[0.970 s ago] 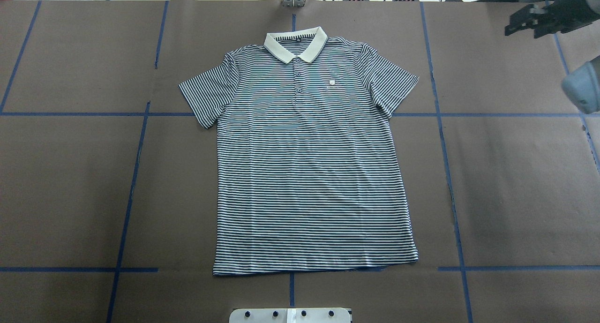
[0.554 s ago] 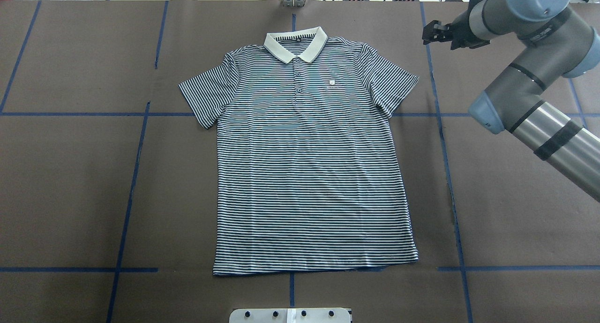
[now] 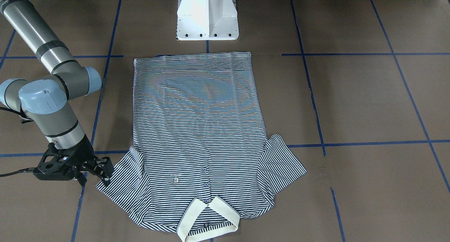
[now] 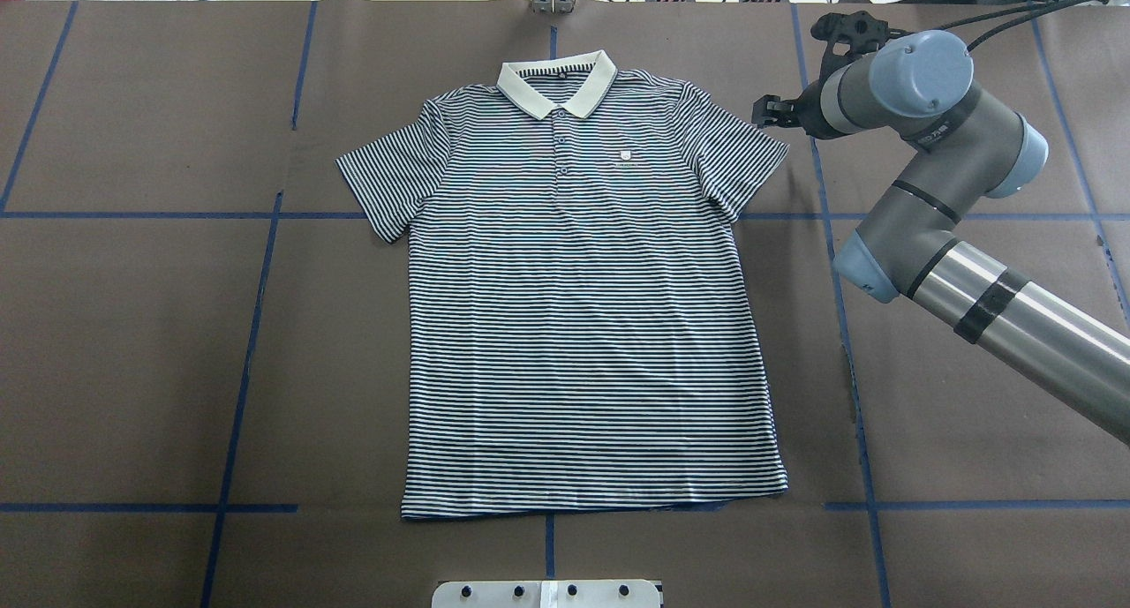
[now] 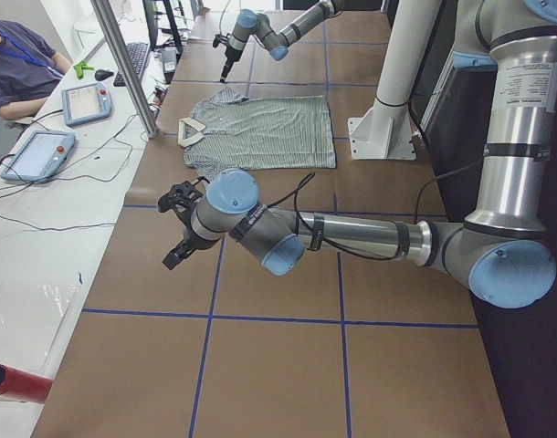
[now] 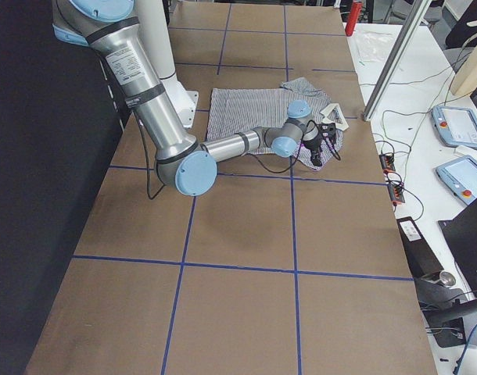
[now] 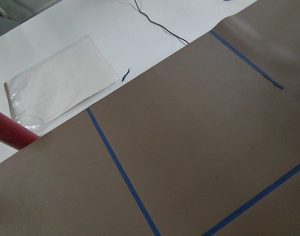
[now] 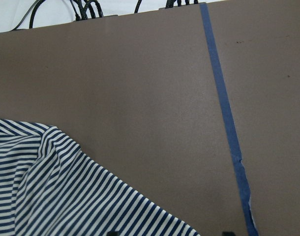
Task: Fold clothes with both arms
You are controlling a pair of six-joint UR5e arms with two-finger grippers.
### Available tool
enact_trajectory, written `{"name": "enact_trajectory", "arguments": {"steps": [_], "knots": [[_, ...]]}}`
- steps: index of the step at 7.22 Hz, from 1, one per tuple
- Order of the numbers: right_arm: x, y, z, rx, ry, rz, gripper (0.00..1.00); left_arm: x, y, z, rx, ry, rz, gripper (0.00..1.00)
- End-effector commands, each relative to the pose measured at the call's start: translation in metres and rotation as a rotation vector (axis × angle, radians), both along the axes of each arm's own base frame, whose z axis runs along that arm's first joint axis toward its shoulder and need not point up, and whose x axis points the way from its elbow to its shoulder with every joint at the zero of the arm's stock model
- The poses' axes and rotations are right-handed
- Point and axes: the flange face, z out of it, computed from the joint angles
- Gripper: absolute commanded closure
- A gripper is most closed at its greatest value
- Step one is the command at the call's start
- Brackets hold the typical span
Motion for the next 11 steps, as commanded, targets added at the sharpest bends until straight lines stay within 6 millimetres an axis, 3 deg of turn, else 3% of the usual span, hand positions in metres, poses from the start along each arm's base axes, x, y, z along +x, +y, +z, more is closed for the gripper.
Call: {"name": "enact_trajectory", "arguments": {"steps": [1, 2, 7, 11], "knots": [[-0.016, 0.008, 0.013, 0.007, 0.042, 0.004, 0.27, 0.000, 0.001, 0.001, -0.002, 0.000, 0.000, 0.00], [-0.018, 0.007, 0.021, 0.006, 0.061, 0.011, 0.28, 0.000, 0.002, 0.003, -0.005, 0.000, 0.000, 0.00], [-0.024, 0.006, 0.024, 0.010, 0.078, 0.019, 0.32, 0.000, 0.003, 0.004, -0.004, -0.001, 0.001, 0.00], [-0.030, 0.008, 0.031, 0.004, 0.088, 0.015, 0.42, 0.000, 0.004, 0.003, -0.002, -0.001, 0.002, 0.00]]}}
